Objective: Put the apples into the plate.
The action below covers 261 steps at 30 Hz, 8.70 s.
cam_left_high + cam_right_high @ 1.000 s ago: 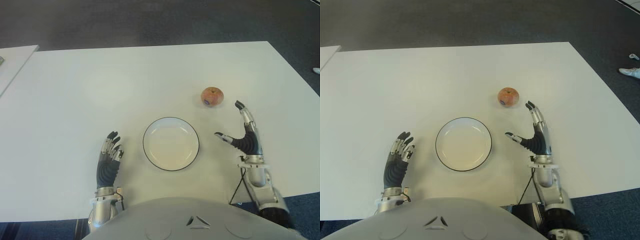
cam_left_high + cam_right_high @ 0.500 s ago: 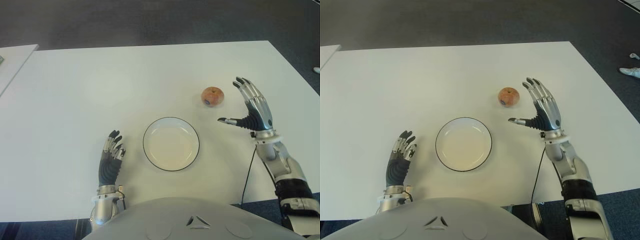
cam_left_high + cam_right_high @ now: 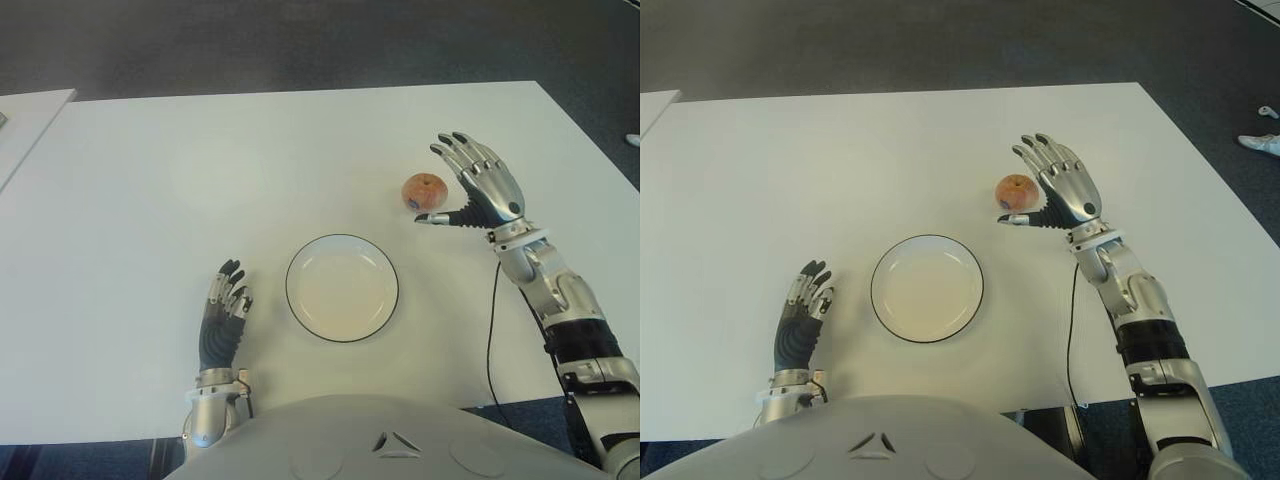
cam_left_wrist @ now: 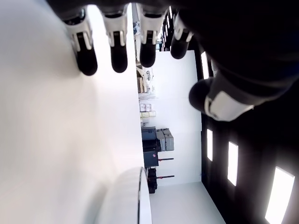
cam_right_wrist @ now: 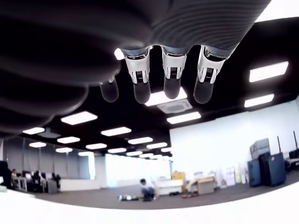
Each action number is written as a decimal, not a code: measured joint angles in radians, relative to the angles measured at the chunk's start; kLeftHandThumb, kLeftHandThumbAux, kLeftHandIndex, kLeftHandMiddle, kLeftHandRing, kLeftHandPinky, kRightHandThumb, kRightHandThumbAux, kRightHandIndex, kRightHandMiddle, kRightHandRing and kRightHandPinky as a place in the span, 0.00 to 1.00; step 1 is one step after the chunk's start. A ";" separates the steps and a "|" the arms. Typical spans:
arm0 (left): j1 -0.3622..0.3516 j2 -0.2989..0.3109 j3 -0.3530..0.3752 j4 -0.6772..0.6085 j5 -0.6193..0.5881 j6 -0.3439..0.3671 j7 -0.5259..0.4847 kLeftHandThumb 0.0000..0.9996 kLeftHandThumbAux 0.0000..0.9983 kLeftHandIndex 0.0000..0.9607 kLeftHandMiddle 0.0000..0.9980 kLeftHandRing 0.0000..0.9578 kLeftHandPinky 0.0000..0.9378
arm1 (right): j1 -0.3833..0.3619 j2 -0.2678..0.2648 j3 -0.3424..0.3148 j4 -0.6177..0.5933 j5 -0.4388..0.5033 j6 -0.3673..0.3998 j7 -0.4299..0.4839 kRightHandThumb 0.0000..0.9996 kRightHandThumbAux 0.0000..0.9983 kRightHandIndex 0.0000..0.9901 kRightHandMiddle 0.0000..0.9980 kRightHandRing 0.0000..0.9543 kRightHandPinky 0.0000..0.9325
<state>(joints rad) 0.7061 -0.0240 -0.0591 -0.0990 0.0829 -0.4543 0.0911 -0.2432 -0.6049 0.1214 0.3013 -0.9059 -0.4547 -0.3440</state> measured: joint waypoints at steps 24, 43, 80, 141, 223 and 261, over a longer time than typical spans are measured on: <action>0.023 -0.016 -0.002 -0.005 -0.007 -0.008 0.007 0.12 0.52 0.12 0.12 0.16 0.21 | -0.357 0.046 0.223 0.446 0.008 0.022 0.016 0.35 0.34 0.00 0.00 0.00 0.00; 0.049 -0.014 0.003 -0.018 -0.006 -0.014 0.007 0.11 0.52 0.11 0.12 0.15 0.19 | -0.428 0.064 0.280 0.690 0.038 0.009 -0.032 0.35 0.36 0.00 0.00 0.00 0.00; 0.063 0.005 0.023 -0.019 -0.018 -0.038 -0.002 0.11 0.53 0.13 0.12 0.16 0.21 | -0.430 0.043 0.338 0.800 0.054 0.047 -0.089 0.33 0.38 0.01 0.00 0.00 0.00; 0.101 -0.005 0.010 -0.090 -0.025 -0.038 -0.016 0.13 0.53 0.15 0.13 0.16 0.21 | -0.473 0.146 0.411 0.904 0.088 0.054 -0.105 0.34 0.44 0.15 0.16 0.13 0.10; 0.131 0.007 0.008 -0.163 -0.057 -0.022 -0.052 0.13 0.54 0.13 0.13 0.15 0.20 | -0.233 0.014 0.306 0.263 0.186 -0.194 -0.147 0.59 0.75 0.83 0.88 0.90 0.89; 0.110 -0.019 -0.007 -0.157 -0.016 -0.005 -0.051 0.14 0.53 0.13 0.14 0.17 0.22 | 0.083 0.078 0.299 -0.346 0.114 -0.281 0.175 0.60 0.74 0.86 0.91 0.94 0.96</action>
<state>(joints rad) 0.8162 -0.0427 -0.0658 -0.2563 0.0671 -0.4590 0.0404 -0.1602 -0.5267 0.4208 -0.0450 -0.7915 -0.7361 -0.1687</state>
